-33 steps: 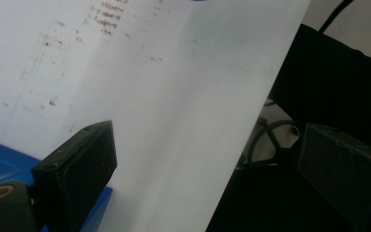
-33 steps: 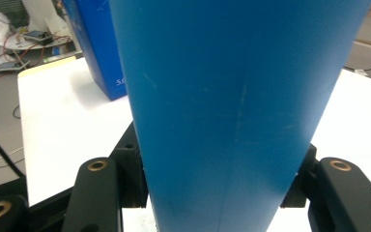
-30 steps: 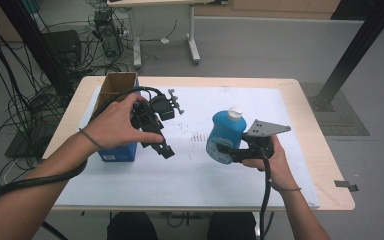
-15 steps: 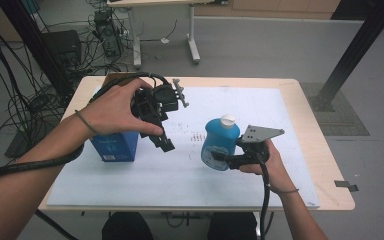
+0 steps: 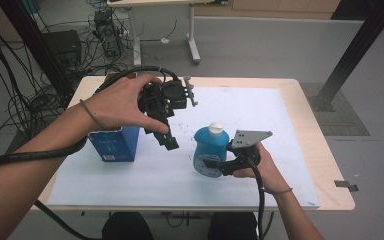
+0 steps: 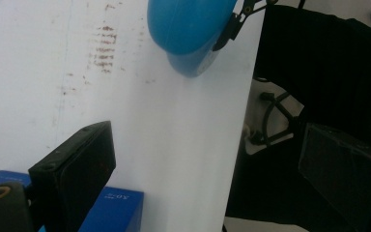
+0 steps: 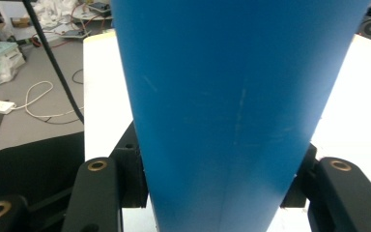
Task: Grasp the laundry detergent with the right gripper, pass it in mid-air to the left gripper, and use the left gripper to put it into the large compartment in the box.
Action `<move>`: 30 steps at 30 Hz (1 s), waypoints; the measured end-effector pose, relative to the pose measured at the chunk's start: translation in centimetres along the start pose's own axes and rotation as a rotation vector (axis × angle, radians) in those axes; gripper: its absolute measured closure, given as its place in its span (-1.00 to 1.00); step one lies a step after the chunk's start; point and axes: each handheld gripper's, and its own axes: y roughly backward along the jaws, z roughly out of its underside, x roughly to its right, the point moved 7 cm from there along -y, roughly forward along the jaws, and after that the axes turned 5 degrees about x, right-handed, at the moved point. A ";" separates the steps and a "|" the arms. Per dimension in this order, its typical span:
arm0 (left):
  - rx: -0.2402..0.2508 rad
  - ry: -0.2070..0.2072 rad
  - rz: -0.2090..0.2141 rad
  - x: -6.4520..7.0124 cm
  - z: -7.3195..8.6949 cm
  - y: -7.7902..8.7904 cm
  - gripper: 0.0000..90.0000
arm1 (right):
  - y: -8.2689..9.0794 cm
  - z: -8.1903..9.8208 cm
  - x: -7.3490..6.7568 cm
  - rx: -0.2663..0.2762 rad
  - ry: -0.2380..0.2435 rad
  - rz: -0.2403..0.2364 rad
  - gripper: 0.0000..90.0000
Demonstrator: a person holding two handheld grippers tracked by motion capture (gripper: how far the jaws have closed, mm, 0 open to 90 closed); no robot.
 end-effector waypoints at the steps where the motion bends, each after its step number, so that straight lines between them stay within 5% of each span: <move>1: -0.006 -0.010 0.002 0.1 -0.2 0.0 -0.86 | 0.0 0.0 0.0 0.000 0.003 -0.003 -0.03; 30: -0.111 -0.127 0.027 1.2 -5.0 -1.5 -0.87 | -2.6 -1.8 -0.1 -0.047 0.107 -0.151 -0.03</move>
